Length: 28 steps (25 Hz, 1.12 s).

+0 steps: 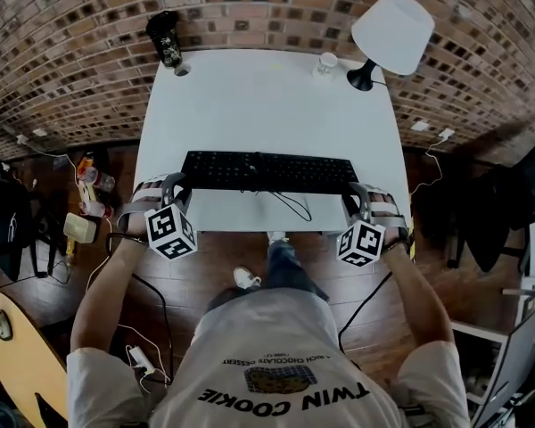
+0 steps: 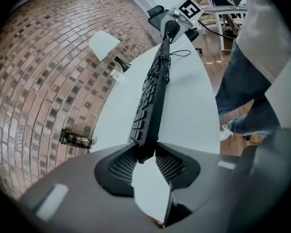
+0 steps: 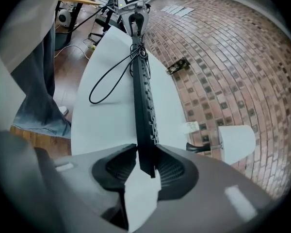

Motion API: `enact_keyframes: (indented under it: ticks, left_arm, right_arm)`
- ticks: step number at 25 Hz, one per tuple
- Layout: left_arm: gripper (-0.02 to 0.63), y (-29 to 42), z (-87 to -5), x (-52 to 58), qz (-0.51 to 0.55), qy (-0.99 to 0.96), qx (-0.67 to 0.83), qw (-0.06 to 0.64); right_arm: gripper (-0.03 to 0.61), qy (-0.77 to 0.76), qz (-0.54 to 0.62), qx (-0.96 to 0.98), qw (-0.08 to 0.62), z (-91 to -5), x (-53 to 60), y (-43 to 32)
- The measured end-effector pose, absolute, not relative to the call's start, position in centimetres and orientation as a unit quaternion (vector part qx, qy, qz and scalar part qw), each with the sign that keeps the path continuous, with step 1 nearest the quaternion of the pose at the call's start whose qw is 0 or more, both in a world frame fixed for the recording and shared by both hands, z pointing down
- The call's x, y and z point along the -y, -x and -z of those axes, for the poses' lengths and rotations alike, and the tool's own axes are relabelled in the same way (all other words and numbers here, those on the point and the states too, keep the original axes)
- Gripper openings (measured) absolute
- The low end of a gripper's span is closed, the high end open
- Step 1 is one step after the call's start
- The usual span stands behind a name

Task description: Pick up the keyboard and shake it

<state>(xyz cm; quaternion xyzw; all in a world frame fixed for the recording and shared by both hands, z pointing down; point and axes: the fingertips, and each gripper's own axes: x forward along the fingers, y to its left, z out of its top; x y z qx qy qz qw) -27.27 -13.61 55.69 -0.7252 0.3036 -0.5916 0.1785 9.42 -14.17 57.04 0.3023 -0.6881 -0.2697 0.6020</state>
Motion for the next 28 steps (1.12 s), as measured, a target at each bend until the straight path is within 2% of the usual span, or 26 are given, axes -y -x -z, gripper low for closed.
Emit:
enact_keyframes:
  ticks: [12,21,28]
  left_arm:
    - [0.135,27.0,-58.3,13.0,0.609,0.703,-0.305,0.203]
    - [0.121,26.8,-59.3,12.1,0.615,0.717,-0.293,0.146]
    - [0.101,25.1,-58.3,10.0,0.594,0.733,-0.327,0.055]
  right_arm:
    - [0.127,-0.293,0.255,0.67,0.633,-59.5,13.7,-9.6]
    - [0.126,-0.251,0.206,0.681,0.656,-61.0,13.0,-9.2]
    - [0.126,-0.225,0.136,0.728,0.633,-60.7,12.6,-8.9]
